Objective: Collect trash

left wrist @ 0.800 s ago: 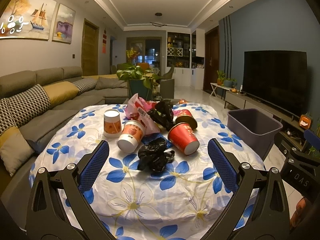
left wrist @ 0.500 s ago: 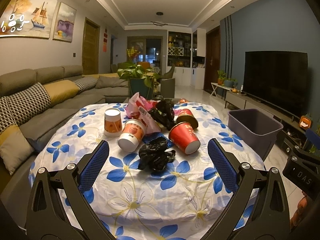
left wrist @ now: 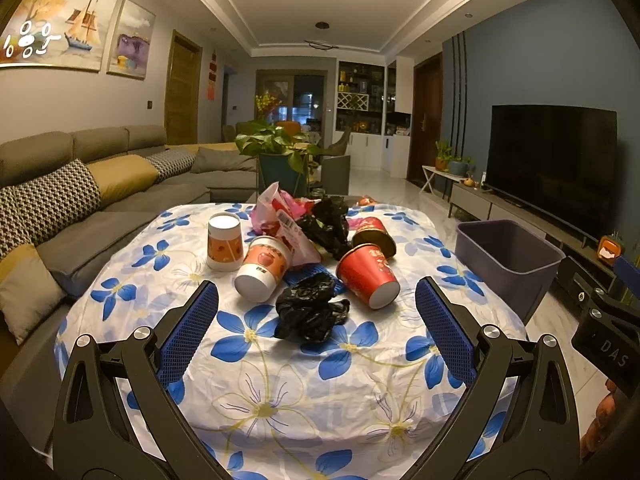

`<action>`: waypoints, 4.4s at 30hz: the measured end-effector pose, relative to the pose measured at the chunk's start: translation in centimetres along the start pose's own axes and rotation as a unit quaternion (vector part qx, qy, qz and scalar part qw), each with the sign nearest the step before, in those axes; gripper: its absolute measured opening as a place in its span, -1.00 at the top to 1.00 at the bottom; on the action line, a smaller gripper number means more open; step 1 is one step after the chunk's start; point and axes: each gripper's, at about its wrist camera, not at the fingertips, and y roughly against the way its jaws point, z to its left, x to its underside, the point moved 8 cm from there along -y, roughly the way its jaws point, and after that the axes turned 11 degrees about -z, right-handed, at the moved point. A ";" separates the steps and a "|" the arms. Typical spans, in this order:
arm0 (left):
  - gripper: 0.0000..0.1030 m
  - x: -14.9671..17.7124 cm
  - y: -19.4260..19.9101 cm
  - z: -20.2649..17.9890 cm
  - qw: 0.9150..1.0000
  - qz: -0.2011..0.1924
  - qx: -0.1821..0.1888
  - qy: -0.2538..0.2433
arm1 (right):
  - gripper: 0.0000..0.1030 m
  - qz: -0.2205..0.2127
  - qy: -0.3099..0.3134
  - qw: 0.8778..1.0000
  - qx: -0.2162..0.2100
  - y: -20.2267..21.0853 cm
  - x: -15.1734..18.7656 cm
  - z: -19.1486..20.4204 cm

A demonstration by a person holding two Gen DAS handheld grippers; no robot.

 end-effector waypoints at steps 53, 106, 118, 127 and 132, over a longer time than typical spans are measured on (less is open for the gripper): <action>-0.76 3.1 -3.7 4.1 0.999 0.014 -0.015 0.024 | -0.89 0.004 -0.018 0.999 -0.045 -3.4 2.4 1.8; 0.62 5.0 -15.4 6.3 0.998 0.028 -0.004 0.061 | -0.51 0.124 -0.006 0.975 -0.187 -19.6 11.1 14.3; 0.62 4.7 -15.2 6.0 0.997 0.037 -0.002 0.063 | -0.12 0.128 -0.020 0.970 -0.204 -19.0 11.2 13.5; 0.62 3.3 -14.7 3.7 0.998 0.032 0.020 0.058 | -0.12 0.082 -0.047 0.979 -0.183 -15.9 7.6 8.3; 0.62 2.0 -14.3 1.1 0.997 0.029 0.051 0.054 | -0.12 0.051 -0.053 0.984 -0.161 -14.5 5.2 4.6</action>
